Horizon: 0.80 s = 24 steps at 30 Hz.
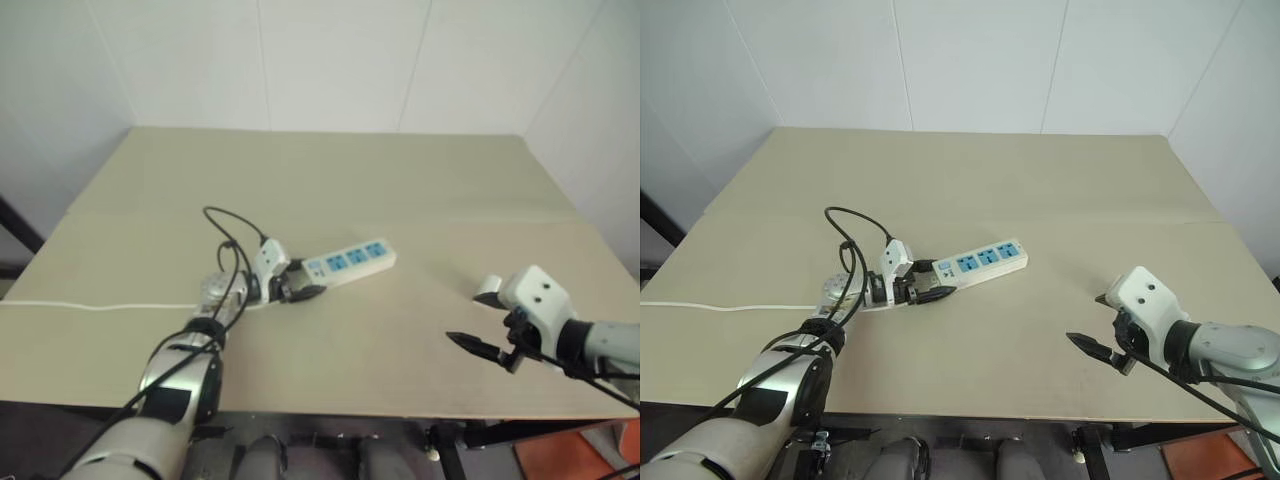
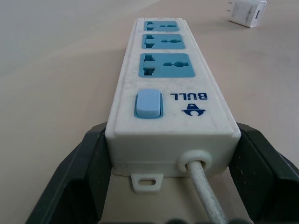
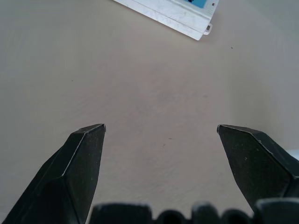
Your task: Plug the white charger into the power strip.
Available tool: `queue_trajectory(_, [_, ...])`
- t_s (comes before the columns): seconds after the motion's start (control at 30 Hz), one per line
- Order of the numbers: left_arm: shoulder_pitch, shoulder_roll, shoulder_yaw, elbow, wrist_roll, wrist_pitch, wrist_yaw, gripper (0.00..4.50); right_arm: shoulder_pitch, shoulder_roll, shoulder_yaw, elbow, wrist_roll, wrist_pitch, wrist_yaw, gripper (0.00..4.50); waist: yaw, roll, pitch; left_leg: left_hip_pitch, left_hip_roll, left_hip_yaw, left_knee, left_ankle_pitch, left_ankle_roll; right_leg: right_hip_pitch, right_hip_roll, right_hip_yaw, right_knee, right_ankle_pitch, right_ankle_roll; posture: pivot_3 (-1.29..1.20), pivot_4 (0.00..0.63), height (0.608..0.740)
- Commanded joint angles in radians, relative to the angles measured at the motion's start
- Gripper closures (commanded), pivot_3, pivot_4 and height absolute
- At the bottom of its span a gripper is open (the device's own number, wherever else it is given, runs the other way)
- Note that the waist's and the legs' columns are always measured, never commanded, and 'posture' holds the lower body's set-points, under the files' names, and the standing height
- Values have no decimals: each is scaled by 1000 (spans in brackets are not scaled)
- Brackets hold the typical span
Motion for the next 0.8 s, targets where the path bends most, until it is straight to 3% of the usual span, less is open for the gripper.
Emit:
queue_trajectory(0.03, [-1,-3,19,-14,-28,13,-94,1237,-19,-3,-15,-23,-1,-2,-12,0,0,0,0,0,0,0,0,0,0,0,0,0,0,0,0,0,150,740])
queue_trajectory(0.27, [82,28,32,-130,-105,35,-362,1237,-29,7,12,-10,-10,-16,-17,0,-6,0,0,-1,0,0,0,0,0,-1,0,0,0,0,0,0,150,740])
queue_trajectory(0.5, [186,44,-3,-233,-98,-4,-380,1237,-60,15,43,9,-19,-26,-16,0,-9,0,0,1,1,0,0,0,0,0,0,0,1,0,0,0,150,740])
queue_trajectory(0.63, [196,36,2,-235,-116,-17,-395,15,-54,14,40,12,-25,-32,-10,0,-9,1,0,1,1,0,0,0,0,0,0,0,1,0,0,0,150,740])
queue_trajectory(0.8, [194,27,1,-230,-136,-32,-403,15,-35,9,21,6,-27,-31,-6,0,-7,1,0,1,1,0,0,0,0,0,0,0,1,0,0,0,150,740])
